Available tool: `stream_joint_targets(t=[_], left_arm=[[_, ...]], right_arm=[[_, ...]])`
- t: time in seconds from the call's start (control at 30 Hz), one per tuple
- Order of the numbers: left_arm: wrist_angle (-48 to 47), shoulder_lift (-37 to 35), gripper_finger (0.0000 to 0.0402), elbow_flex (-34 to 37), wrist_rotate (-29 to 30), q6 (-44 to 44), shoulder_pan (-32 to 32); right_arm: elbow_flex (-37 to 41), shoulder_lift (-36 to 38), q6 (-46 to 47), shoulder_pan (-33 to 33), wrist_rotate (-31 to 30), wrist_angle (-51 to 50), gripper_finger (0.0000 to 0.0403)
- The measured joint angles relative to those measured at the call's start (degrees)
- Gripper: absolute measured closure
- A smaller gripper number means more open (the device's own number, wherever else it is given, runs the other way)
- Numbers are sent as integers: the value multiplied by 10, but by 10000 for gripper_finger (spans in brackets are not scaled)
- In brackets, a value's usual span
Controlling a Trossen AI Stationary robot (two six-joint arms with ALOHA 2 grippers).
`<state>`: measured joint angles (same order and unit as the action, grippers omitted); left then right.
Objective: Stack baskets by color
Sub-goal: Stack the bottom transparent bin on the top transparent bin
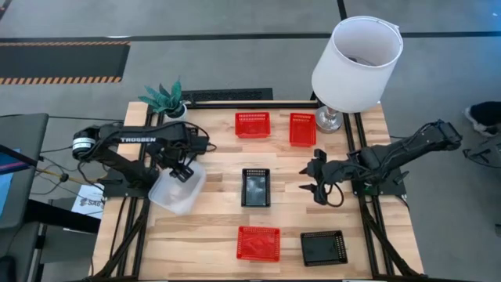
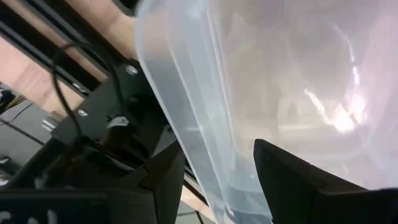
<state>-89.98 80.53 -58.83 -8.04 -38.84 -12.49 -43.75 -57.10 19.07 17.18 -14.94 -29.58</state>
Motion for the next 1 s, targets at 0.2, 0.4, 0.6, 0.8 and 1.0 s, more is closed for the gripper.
stream_joint_targets(t=[0.2,0.4,0.6,0.8,1.0], left_arm=[[1,-5,223,-5,102,4,34],[0,-37,223,-72,150,4,48],[137,-68,223,-154,160,52,105],[387,-56,244,-119,170,97,223],[366,26,353,-76,149,86,254]], right_arm=[[0,0,-5,-4,0,1,138],[0,0,-25,-5,1,1,138],[0,0,-26,-5,3,0,138],[0,0,-25,-5,2,1,138],[0,0,-23,-5,2,0,138]])
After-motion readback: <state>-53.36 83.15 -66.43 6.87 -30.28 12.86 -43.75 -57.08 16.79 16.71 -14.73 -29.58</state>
